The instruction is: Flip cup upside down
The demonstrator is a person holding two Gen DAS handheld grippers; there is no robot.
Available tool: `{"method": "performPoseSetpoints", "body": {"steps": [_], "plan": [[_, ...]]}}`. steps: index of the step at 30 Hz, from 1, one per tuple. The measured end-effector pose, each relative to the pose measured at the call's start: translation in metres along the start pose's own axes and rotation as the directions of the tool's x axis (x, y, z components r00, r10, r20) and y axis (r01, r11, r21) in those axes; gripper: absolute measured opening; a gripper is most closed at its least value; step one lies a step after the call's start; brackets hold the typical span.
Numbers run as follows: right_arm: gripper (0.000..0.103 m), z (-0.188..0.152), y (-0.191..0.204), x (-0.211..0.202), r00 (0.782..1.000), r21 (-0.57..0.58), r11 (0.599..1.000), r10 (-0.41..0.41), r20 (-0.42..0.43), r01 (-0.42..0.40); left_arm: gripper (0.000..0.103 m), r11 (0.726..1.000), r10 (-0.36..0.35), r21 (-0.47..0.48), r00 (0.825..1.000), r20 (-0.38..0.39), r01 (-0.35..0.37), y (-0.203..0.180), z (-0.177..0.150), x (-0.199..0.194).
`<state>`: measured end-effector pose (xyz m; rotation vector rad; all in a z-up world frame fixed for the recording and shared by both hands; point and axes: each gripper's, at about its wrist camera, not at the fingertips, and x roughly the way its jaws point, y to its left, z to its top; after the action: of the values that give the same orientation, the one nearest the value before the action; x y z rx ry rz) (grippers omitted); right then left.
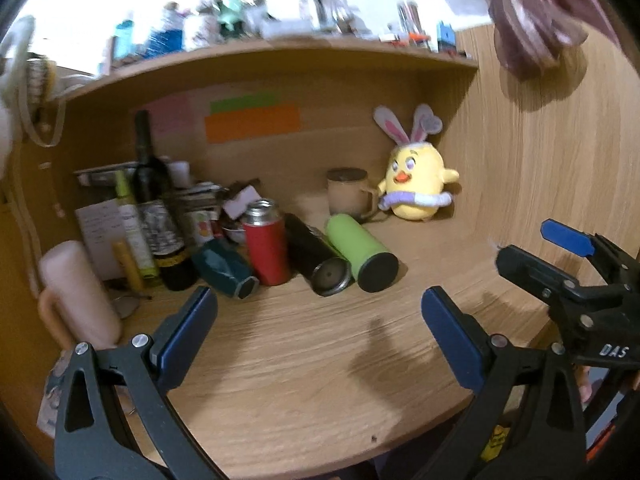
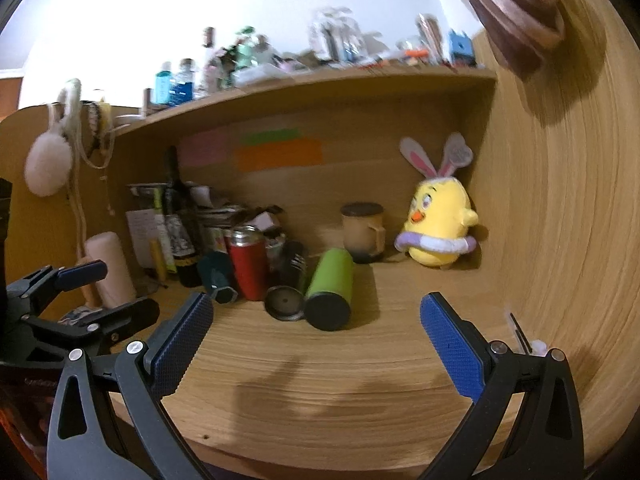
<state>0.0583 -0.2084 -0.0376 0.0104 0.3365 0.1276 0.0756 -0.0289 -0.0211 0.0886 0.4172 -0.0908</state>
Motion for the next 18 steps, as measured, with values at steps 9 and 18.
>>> {"method": "performPoseSetpoints", "body": {"steps": [9,18], "plan": [[0.103,-0.017,-0.076,0.049,0.991,0.125,0.99,-0.047,-0.123,0.062,0.103,0.997,-0.054,0.044,0.985,-0.164,0.062,-0.031,0.023,0.114],[0.103,-0.036,-0.115,0.087,0.976,0.19,0.978,-0.047,-0.211,0.088,0.087,0.993,-0.106,0.009,0.94,-0.324,0.115,-0.062,0.036,0.218]]}}
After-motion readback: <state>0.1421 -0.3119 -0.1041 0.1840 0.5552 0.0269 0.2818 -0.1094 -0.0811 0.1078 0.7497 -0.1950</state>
